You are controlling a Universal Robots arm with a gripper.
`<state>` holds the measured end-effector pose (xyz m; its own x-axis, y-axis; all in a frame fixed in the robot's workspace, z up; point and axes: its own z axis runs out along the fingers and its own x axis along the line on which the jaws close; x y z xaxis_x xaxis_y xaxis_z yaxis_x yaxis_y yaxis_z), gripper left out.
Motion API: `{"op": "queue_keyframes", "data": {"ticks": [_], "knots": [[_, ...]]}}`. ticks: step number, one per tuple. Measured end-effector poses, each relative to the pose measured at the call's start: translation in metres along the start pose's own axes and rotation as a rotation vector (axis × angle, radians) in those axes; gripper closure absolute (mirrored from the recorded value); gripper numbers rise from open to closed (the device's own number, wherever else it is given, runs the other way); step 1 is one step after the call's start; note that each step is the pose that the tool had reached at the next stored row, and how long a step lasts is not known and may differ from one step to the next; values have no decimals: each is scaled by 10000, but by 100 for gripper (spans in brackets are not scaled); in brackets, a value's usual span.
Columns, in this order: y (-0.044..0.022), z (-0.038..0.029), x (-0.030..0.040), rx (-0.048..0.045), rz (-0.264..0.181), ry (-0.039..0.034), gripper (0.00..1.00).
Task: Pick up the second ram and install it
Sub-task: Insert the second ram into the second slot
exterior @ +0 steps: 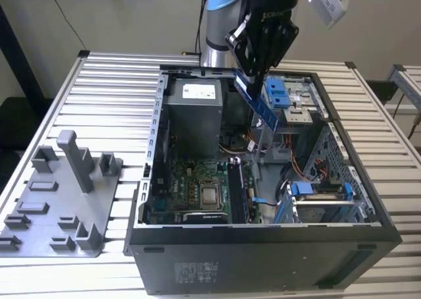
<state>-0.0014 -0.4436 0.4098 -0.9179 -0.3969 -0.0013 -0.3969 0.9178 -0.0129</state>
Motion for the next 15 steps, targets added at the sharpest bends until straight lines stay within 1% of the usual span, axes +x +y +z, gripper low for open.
{"op": "queue_keyframes", "data": {"ticks": [4, 8, 15], "knots": [[2, 55, 1, 5, 561, 9, 87], [2, 74, 2, 22, 1093, 23, 87], [2, 109, 2, 130, 1977, 74, 87]]}}
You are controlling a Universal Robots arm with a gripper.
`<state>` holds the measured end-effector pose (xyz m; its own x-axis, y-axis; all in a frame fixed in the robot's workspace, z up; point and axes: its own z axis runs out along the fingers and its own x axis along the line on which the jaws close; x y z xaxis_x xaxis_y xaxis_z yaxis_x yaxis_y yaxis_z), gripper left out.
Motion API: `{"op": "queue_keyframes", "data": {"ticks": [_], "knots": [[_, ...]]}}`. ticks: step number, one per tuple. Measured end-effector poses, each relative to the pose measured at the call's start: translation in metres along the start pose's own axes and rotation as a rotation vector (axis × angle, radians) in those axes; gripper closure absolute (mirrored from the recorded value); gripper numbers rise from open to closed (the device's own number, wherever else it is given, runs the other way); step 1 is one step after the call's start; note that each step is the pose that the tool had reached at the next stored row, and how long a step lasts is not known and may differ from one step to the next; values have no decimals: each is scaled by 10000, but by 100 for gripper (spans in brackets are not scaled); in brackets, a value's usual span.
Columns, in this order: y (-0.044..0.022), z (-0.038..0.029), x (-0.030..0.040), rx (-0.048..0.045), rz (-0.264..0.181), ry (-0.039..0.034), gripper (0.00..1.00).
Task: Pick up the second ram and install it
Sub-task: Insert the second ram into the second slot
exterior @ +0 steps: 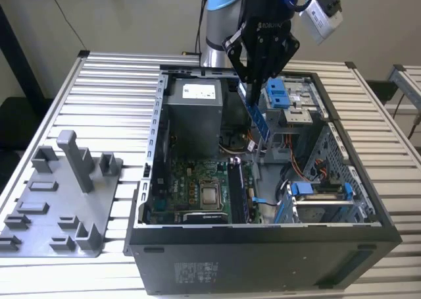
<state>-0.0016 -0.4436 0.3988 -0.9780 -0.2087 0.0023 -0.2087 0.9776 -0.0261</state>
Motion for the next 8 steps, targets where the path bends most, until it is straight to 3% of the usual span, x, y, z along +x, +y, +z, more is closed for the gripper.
{"op": "queue_keyframes", "data": {"ticks": [8], "knots": [[1, 37, 0, 165, 919, 59, 87]]}}
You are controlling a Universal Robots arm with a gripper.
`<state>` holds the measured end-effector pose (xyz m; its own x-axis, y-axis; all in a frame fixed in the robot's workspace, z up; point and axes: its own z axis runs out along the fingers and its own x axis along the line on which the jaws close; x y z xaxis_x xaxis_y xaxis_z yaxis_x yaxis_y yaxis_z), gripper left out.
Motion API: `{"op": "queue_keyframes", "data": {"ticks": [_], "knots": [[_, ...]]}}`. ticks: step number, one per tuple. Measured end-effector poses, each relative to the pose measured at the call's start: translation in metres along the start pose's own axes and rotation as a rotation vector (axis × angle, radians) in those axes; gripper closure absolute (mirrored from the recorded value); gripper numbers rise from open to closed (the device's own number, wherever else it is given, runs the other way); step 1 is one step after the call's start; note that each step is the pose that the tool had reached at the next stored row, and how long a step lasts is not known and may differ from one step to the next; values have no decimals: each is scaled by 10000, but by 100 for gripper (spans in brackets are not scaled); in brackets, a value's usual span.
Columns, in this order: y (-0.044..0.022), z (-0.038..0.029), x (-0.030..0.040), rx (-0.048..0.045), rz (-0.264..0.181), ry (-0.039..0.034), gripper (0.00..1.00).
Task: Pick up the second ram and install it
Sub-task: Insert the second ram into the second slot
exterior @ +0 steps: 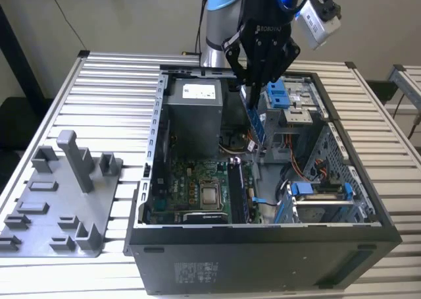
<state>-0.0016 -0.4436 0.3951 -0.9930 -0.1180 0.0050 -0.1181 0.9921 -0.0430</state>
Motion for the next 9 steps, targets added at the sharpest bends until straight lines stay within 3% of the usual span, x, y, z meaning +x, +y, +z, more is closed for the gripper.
{"op": "queue_keyframes", "data": {"ticks": [9], "knots": [[1, 32, 0, 173, 772, 54, 87]]}}
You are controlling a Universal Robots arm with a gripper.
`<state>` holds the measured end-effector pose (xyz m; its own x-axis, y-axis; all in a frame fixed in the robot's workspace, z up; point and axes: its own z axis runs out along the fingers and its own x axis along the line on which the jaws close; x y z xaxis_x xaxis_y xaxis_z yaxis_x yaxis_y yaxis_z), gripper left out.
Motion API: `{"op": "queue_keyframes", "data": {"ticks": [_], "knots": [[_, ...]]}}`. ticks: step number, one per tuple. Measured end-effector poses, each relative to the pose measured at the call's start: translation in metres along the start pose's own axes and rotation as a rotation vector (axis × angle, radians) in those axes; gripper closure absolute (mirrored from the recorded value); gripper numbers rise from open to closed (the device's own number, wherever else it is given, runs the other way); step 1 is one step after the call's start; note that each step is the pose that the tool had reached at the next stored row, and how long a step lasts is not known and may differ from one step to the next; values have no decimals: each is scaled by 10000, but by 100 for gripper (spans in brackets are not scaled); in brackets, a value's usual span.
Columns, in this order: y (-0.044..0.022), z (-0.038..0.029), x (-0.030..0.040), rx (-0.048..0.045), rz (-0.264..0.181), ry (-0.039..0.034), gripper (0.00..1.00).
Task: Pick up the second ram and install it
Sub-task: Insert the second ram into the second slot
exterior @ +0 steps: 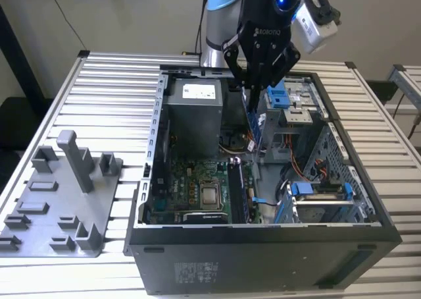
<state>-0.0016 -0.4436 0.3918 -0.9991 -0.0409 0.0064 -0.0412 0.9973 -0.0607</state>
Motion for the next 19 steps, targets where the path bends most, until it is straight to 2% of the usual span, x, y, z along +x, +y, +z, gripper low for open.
{"op": "queue_keyframes", "data": {"ticks": [5, 9, 19], "knots": [[1, 11, 0, 50, 115, 9, 87], [1, 13, 0, 55, 116, 10, 87], [11, 180, -1, 103, 244, 18, 87]]}}
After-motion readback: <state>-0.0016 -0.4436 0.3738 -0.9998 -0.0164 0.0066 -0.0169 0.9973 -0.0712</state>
